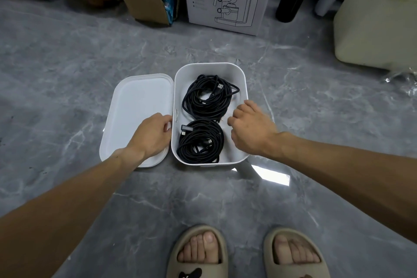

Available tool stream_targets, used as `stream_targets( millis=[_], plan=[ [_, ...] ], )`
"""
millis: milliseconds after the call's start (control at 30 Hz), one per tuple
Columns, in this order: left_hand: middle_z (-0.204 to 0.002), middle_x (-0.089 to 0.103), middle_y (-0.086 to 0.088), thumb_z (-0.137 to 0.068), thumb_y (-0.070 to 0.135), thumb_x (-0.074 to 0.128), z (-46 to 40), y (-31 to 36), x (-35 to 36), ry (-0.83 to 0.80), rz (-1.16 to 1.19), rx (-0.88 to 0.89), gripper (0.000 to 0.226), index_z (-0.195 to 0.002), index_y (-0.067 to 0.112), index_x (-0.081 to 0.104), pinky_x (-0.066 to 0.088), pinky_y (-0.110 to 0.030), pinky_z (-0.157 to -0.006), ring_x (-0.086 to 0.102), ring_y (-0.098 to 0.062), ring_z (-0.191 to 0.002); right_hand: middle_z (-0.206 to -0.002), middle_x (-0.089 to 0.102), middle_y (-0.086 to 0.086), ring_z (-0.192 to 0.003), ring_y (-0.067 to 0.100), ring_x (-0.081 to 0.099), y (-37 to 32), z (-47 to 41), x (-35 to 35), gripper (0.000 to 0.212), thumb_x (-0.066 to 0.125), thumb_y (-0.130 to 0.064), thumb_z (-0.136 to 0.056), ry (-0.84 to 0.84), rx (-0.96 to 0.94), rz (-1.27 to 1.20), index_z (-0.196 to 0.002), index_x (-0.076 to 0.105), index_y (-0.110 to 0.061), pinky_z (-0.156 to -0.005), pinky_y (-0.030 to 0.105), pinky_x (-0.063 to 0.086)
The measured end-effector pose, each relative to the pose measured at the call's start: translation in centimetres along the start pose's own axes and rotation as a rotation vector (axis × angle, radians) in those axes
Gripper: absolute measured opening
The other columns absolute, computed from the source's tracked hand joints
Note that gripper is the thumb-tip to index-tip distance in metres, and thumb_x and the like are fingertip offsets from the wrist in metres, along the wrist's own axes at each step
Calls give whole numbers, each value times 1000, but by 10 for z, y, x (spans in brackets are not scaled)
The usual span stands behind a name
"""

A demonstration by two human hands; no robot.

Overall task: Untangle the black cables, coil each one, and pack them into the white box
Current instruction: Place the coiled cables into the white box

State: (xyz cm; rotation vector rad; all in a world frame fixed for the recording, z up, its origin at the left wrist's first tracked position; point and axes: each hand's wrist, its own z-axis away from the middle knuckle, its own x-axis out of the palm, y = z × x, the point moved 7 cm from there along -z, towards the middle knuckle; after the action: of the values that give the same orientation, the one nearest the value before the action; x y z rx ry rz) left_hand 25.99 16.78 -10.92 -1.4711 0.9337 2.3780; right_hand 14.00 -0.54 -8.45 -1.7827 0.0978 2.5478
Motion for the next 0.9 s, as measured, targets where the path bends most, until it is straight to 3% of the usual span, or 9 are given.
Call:
stream_targets(
  millis=[100, 200, 267, 400, 467, 533, 600, 733, 900],
  plan=[
    [-81, 50, -6, -97, 17, 50, -1, -2, 13, -58, -91, -7, 27, -71, 18, 39, 31, -31, -67, 51, -31, -80, -113, 59, 5, -126, 25, 40, 6, 5, 9, 30, 39, -25, -97, -51, 0, 82, -113, 61, -13, -122, 45, 6],
    [-99, 58, -9, -95, 19, 47, -2, 3, 26, -129, -194, 45, 6, -95, 14, 51, 36, -31, -73, 57, -33, -92, -115, 60, 7, -125, 26, 40, 5, 5, 12, 31, 38, -24, -97, -42, -16, 97, -114, 61, -11, -116, 40, 21],
    [-104, 60, -11, -95, 19, 48, -4, 7, 27, -129, -217, 62, 14, -104, 11, 54, 37, -32, -75, 58, -34, -96, -117, 60, 8, -123, 27, 41, 6, 5, 15, 32, 38, -24, -98, -48, -14, 102, -116, 60, -10, -111, 36, 27],
    [-109, 61, -13, -96, 17, 48, -5, 20, 26, -146, -257, 69, 16, -108, 10, 55, 35, -30, -75, 54, -31, -92, -119, 59, 6, -124, 27, 40, 11, 10, 17, 33, 37, -26, -98, -66, 13, 154, -119, 58, -12, -112, 38, 23],
    [-111, 61, -12, -97, 19, 48, -6, 29, 26, -159, -275, 87, 20, -112, 10, 55, 34, -29, -75, 55, -32, -95, -118, 60, 5, -127, 27, 39, 14, 15, 20, 34, 36, -28, -99, -78, 34, 208, -118, 59, -13, -118, 44, 13],
    [-112, 61, -12, -97, 20, 48, -7, 38, 29, -166, -273, 102, 20, -113, 10, 55, 35, -29, -76, 56, -33, -97, -116, 61, 6, -132, 29, 37, 17, 21, 24, 35, 35, -29, -99, -95, 29, 262, -117, 61, -14, -121, 49, -3],
    [-111, 62, -12, -97, 20, 48, -6, 46, 33, -182, -288, 112, 17, -110, 11, 55, 34, -29, -74, 53, -29, -90, -113, 63, 6, -129, 28, 42, 19, 28, 30, 33, 36, -29, -99, -118, 15, 266, -117, 60, -15, -121, 49, -8],
    [-105, 60, -11, -98, 20, 46, 0, 69, 44, -193, -309, 154, 9, -101, 13, 50, 33, -29, -73, 52, -29, -88, -113, 63, 4, -117, 26, 54, 24, 44, 41, 28, 41, -28, -97, -154, 22, 232, -118, 58, -18, -122, 48, -3],
    [-97, 54, -4, -97, 22, 45, 5, 99, 60, -230, -245, 183, 6, -94, 19, 41, 34, -29, -73, 48, -25, -84, -121, 61, 9, -120, 28, 53, 38, 67, 54, 32, 44, -28, -96, -191, 67, 219, -122, 57, -13, -122, 47, 4]
  ],
)
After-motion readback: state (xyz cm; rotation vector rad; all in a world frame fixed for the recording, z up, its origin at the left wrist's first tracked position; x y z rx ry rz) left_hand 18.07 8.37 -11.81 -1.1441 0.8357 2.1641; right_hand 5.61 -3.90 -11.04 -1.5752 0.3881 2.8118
